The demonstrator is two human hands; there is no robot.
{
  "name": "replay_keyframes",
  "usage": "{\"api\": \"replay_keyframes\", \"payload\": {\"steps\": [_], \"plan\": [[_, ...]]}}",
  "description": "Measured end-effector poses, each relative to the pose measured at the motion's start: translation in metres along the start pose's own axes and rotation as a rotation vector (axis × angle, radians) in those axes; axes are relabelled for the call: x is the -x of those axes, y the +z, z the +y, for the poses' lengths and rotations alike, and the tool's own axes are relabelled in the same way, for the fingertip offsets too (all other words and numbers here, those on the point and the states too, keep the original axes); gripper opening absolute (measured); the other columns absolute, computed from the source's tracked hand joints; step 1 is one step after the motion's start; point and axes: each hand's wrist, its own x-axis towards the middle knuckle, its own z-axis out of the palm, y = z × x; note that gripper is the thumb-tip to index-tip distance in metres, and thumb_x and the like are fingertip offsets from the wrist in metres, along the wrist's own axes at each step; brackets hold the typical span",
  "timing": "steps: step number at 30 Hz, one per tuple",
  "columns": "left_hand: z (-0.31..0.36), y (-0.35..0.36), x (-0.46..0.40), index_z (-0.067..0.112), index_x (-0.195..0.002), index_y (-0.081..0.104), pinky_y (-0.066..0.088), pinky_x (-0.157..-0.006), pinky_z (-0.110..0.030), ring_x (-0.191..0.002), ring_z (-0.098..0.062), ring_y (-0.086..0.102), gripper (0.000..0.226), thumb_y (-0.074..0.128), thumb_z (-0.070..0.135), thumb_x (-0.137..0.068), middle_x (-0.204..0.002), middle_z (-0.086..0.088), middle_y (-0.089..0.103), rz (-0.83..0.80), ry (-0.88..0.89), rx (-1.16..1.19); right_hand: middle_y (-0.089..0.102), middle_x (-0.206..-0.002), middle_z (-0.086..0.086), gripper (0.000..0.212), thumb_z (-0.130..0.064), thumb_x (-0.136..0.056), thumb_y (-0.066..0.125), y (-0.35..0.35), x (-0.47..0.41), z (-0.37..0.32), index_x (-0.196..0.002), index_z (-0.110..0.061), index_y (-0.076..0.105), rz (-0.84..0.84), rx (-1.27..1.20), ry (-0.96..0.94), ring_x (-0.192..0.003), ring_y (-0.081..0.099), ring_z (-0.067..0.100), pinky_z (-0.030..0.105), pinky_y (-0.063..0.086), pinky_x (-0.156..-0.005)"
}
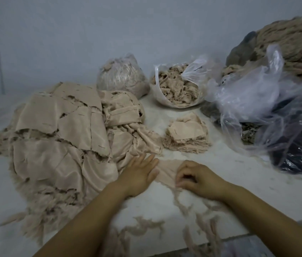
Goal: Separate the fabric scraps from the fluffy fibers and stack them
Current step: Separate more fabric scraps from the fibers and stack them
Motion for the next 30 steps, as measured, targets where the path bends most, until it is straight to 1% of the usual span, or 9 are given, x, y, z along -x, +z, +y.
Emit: {"api": "replay_keyframes", "payload": {"steps": [4, 8, 14, 18, 22, 24, 26, 28, 30], "plan": [[-0.005, 0.002, -0.003, 0.028, -0.152, 0.006, -0.004, -0.117, -0.036, -0.147, -0.016, -0.005, 0.056, 0.014, 0.048, -0.101, -0.160, 0.006, -0.002, -0.001, -0.097, 0.009, 0.063, -0.079, -0.003, 0.013, -0.029, -0.074, 0.080, -0.019, 0.021, 0.002, -0.066, -0.022, 0.072, -0.001, -0.230, 0.087, -0.074, 0.061, 0.007, 0.018, 0.046, -0.072], [0.000, 0.004, -0.003, 0.026, -0.152, 0.004, -0.007, -0.117, -0.038, -0.147, -0.016, -0.008, 0.073, 0.015, 0.066, -0.092, -0.160, 0.006, -0.005, 0.002, -0.121, 0.004, 0.060, -0.084, -0.006, 0.017, -0.038, -0.076, 0.077, -0.015, 0.000, -0.009, -0.084, -0.025, 0.069, 0.224, -0.167, 0.197, -0.074, 0.054, 0.009, 0.012, 0.041, -0.067], [0.005, 0.004, -0.004, 0.023, -0.152, 0.003, -0.008, -0.116, -0.038, -0.147, -0.018, -0.007, 0.085, 0.016, 0.075, -0.086, -0.161, 0.004, -0.003, 0.014, -0.228, 0.031, 0.057, -0.057, -0.019, 0.021, -0.020, -0.073, 0.081, -0.020, -0.011, -0.017, -0.064, -0.030, 0.064, -0.132, 0.036, 0.262, -0.056, 0.050, -0.004, 0.008, 0.037, -0.056], [0.009, 0.003, -0.006, 0.020, -0.152, 0.004, -0.007, -0.116, -0.039, -0.147, -0.020, -0.006, 0.086, 0.015, 0.074, -0.087, -0.161, 0.000, -0.002, 0.027, -0.268, 0.061, 0.064, -0.062, -0.019, 0.017, -0.018, -0.071, 0.082, -0.044, -0.003, -0.015, -0.067, -0.028, 0.069, -0.350, 0.072, 0.327, -0.060, 0.055, -0.004, 0.015, 0.045, -0.062], [0.018, 0.002, -0.002, 0.016, -0.152, -0.001, -0.008, -0.115, -0.039, -0.146, -0.020, -0.011, 0.093, 0.021, 0.076, -0.085, -0.160, -0.004, -0.007, -0.006, -0.227, 0.051, 0.062, -0.069, -0.014, 0.011, -0.026, -0.076, 0.079, -0.022, -0.012, -0.020, -0.076, -0.025, 0.069, 0.150, -0.125, 0.234, -0.064, 0.052, 0.000, 0.009, 0.039, -0.061], [0.025, 0.000, 0.002, 0.017, -0.152, 0.001, -0.001, -0.115, -0.030, -0.146, -0.016, -0.004, 0.090, 0.037, 0.069, -0.088, -0.161, -0.003, -0.002, -0.037, -0.113, 0.348, 0.061, -0.086, -0.007, 0.011, -0.028, -0.082, 0.074, -0.009, -0.019, -0.021, -0.091, -0.022, 0.068, 0.238, -0.016, 0.139, -0.076, 0.052, 0.005, 0.013, 0.038, -0.069], [0.028, -0.011, 0.006, 0.021, -0.151, 0.016, 0.014, -0.107, -0.008, -0.140, -0.004, 0.017, 0.069, 0.049, 0.042, -0.095, -0.158, 0.001, 0.018, 0.072, -0.057, 0.706, 0.054, -0.093, -0.007, 0.013, -0.031, -0.085, 0.070, 0.000, -0.023, -0.020, -0.095, -0.024, 0.066, 0.131, 0.165, 0.125, -0.085, 0.050, 0.008, 0.017, 0.037, -0.074], [0.017, -0.022, 0.005, 0.019, -0.147, 0.030, 0.015, -0.101, 0.002, -0.136, -0.002, 0.025, 0.051, 0.046, 0.022, -0.099, -0.154, 0.001, 0.030, 0.268, -0.043, 0.590, 0.052, -0.091, -0.006, 0.008, -0.028, -0.086, 0.069, -0.002, -0.027, -0.020, -0.085, -0.025, 0.061, 0.035, 0.221, 0.210, -0.086, 0.051, 0.012, 0.021, 0.037, -0.072], [0.005, -0.023, 0.007, 0.014, -0.145, 0.032, 0.015, -0.114, -0.017, -0.142, -0.017, 0.022, 0.048, 0.043, 0.023, -0.099, -0.152, -0.001, 0.030, 0.302, -0.010, 0.309, 0.056, -0.093, -0.003, 0.010, -0.023, -0.087, 0.067, -0.010, -0.030, -0.018, -0.081, -0.025, 0.059, 0.009, 0.295, 0.286, -0.091, 0.054, 0.016, 0.026, 0.041, -0.075]]}}
